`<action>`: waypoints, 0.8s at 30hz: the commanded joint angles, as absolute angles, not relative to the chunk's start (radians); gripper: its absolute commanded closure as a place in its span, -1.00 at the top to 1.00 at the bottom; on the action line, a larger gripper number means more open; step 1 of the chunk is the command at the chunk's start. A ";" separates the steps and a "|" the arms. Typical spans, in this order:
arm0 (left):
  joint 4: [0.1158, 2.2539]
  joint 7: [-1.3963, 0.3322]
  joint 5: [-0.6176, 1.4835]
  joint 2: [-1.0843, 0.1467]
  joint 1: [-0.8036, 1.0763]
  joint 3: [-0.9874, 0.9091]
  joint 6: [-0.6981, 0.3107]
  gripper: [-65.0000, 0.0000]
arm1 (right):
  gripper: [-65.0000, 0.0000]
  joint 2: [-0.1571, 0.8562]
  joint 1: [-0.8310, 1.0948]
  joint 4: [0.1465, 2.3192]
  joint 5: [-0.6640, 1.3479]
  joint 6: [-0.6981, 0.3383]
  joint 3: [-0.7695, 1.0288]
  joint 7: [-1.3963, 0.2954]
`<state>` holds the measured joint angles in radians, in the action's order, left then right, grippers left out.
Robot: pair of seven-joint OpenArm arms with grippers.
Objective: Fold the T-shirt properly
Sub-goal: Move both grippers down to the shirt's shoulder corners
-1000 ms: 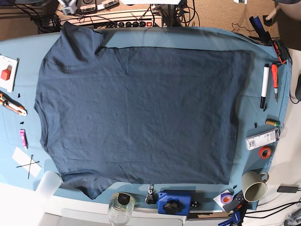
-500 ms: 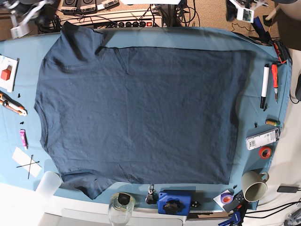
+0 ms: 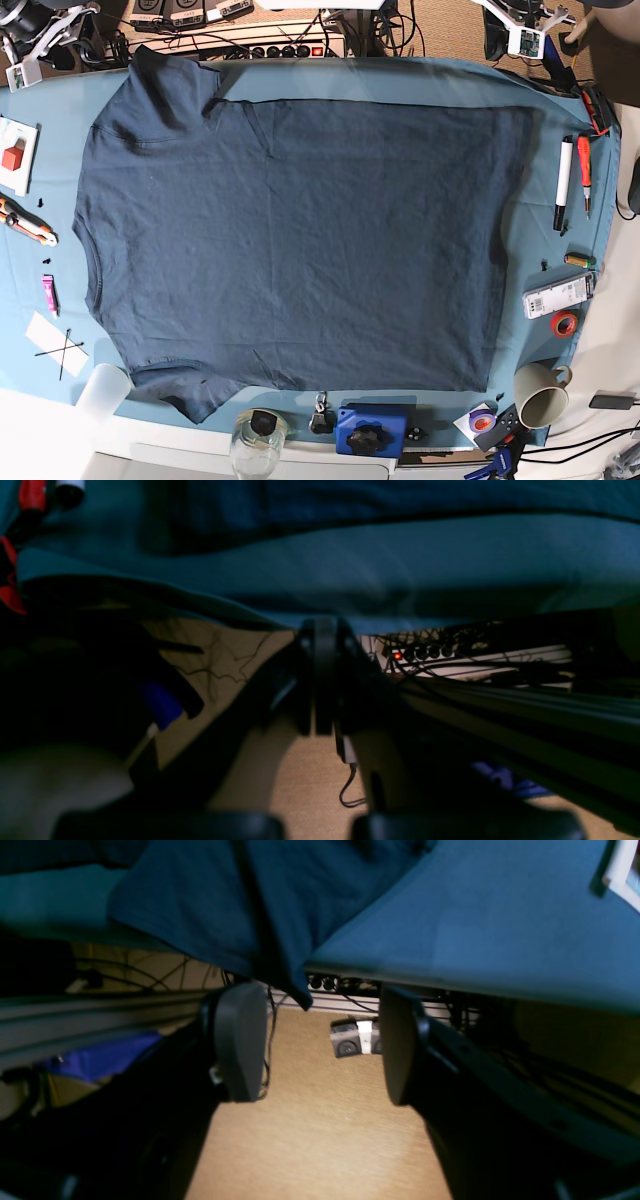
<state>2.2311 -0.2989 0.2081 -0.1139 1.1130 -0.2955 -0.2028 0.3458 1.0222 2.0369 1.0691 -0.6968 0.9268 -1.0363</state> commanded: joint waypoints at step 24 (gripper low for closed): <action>2.247 -0.281 0.214 -0.119 1.111 -0.298 -0.234 -1.00 | 0.08 0.410 0.622 1.542 1.271 -0.698 0.812 -1.198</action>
<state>2.2307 -0.2993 0.2070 -0.1165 1.0966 -0.2955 -0.2295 0.3893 0.6209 1.5299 1.2518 -0.6930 0.8005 -1.2160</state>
